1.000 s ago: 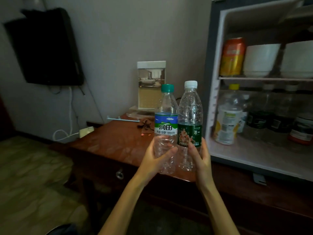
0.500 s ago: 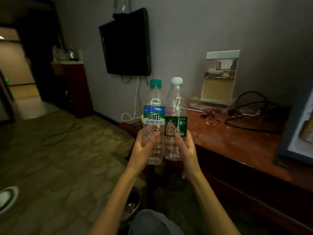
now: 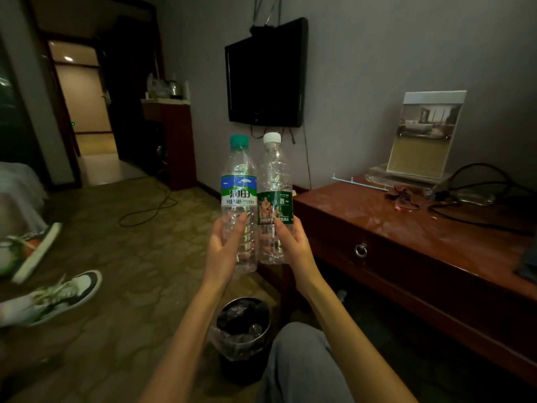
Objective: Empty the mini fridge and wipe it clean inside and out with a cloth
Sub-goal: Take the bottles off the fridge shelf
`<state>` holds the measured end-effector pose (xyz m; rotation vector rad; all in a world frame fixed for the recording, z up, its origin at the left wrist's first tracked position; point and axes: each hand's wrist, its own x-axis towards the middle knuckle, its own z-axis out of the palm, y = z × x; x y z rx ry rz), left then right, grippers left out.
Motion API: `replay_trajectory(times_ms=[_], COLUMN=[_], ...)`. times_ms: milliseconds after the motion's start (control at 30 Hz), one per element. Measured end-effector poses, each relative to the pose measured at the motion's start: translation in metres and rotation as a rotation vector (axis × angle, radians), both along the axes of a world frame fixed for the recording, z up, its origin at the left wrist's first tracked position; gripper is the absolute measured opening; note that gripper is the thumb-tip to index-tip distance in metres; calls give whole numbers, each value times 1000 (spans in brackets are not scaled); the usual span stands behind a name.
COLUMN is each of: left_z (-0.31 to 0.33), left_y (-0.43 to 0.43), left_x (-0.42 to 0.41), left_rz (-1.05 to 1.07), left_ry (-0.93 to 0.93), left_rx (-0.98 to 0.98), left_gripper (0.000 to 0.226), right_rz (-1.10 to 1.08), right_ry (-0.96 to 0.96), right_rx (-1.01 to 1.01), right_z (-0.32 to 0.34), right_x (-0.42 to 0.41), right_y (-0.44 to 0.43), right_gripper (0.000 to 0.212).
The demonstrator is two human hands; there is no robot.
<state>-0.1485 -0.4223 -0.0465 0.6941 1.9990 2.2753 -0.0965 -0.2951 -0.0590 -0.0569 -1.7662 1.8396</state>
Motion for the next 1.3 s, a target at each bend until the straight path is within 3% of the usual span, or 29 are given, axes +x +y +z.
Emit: replay_trajectory(times_ms=[300, 500, 700, 867, 1033, 1300], left_z=[-22, -64, -124, -175, -218, -254], left_y=[5, 27, 44, 55, 61, 81], left_x=[-39, -90, -140, -165, -195, -220], left_rz=[27, 65, 82, 81, 105, 121], left_ry=[-76, -151, -292, -441, -553, -625], left_rx=[-24, -76, -13, -20, -24, -1], left_gripper=[65, 86, 49, 53, 60, 97], right_rz=[69, 132, 200, 277, 343, 323], right_ry=[-112, -236, -380, -551, -654, -716], right_rx=[-9, -119, -170, -253, -272, -305], right_z=[-24, -69, -122, -170, -202, -231], right_x=[-44, -100, -151, -179, -202, -239], right_y=[10, 39, 63, 74, 80, 99], right_gripper=[77, 80, 77, 88, 76, 69])
